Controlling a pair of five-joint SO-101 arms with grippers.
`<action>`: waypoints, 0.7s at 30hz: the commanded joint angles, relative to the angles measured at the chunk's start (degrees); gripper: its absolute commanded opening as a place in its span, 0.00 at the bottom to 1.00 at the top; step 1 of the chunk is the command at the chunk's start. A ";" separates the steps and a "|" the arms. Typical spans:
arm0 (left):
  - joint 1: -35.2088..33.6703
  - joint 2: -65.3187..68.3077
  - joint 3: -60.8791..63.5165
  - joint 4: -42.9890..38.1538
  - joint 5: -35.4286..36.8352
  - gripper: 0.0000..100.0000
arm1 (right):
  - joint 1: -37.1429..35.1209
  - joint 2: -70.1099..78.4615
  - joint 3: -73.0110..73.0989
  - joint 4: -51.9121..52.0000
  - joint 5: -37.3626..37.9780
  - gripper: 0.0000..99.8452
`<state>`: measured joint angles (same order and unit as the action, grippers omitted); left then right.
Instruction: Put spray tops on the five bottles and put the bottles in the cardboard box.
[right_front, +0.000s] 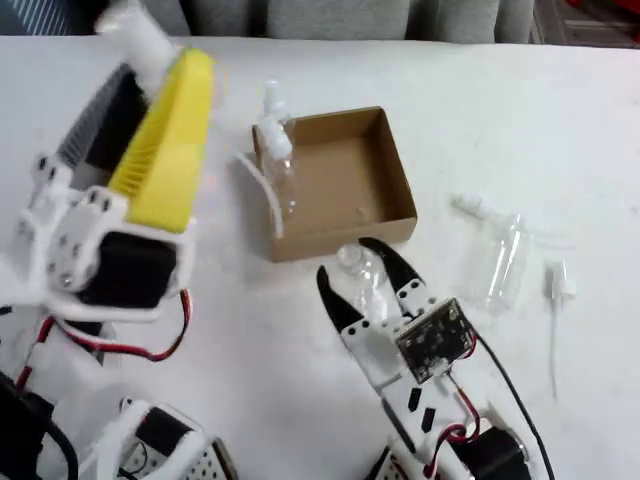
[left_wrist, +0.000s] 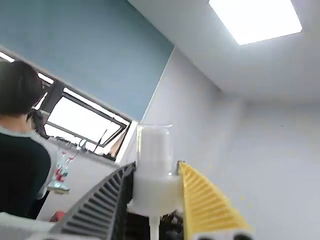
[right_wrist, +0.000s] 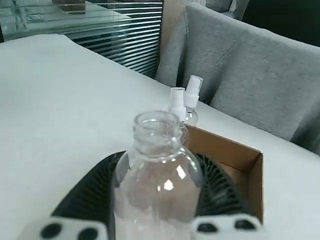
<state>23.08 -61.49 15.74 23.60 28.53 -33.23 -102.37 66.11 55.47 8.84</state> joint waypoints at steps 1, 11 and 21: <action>-0.04 0.40 4.75 -8.35 1.58 0.02 | -0.22 0.22 -0.53 -1.45 -5.19 0.02; 2.86 -8.22 21.27 -12.04 2.02 0.02 | -0.22 0.22 5.10 -0.57 -5.71 0.02; 5.67 -12.44 37.27 -26.20 2.02 0.02 | -0.22 0.22 5.36 -0.13 -5.71 0.02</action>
<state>28.00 -73.19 51.43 2.86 29.93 -33.32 -102.37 71.82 55.56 3.56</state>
